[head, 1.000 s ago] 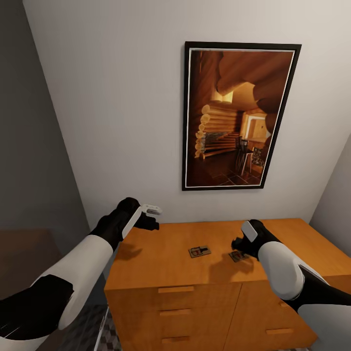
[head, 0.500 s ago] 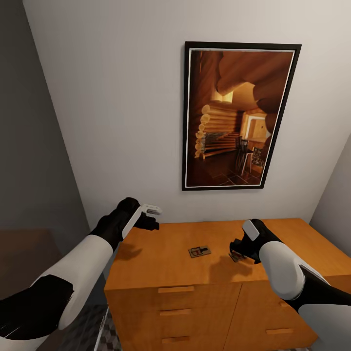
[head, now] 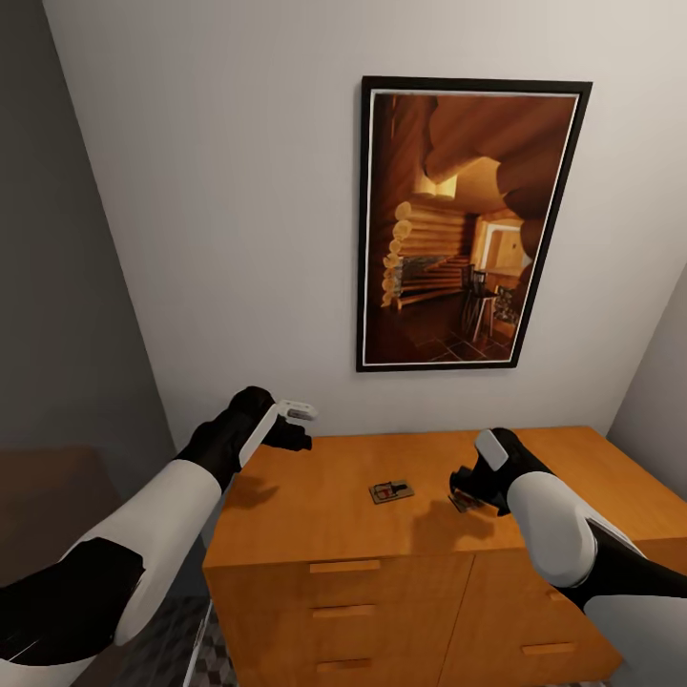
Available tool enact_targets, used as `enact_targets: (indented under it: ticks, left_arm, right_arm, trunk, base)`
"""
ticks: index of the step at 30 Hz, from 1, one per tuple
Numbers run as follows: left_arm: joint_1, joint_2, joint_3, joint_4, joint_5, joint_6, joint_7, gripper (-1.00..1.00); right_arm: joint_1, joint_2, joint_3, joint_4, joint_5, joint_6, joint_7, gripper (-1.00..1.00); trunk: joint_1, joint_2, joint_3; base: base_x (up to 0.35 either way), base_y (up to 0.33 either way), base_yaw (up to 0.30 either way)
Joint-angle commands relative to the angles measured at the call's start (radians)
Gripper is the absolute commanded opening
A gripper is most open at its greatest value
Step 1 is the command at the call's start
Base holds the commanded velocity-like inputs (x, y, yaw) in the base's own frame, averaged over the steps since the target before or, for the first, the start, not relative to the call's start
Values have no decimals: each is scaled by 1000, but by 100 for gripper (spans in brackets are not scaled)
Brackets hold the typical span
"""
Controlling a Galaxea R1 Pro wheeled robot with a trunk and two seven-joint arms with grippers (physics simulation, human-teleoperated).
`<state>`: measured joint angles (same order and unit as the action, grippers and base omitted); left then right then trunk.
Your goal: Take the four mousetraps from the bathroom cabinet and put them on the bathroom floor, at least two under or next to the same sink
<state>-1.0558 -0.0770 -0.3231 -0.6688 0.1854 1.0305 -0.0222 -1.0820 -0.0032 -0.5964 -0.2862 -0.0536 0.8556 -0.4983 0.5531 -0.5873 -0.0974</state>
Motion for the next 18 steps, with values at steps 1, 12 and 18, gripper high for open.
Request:
enact_targets:
  ticks: [1, 12, 18]
  left_arm:
    - [-1, 0, -2, -1, -1, 3, -2, 100]
    - [-1, 2, -2, 0, -1, 3, -2, 100]
    - [-1, 2, -2, 0, -1, 3, -2, 100]
  right_arm:
    - [-1, 0, -2, -3, -6, 2, -6, 100]
    - [-1, 2, -3, -50, -7, 7, -5, 100]
    - [-1, 2, -3, -65, -8, 7, 9, 100]
  trunk:
    - [0, -2, -2]
    - [0, -2, -2]
    - [0, -2, -2]
  base:
    - [0, 0, 0]
    - [0, 0, 0]
    - [0, 0, 0]
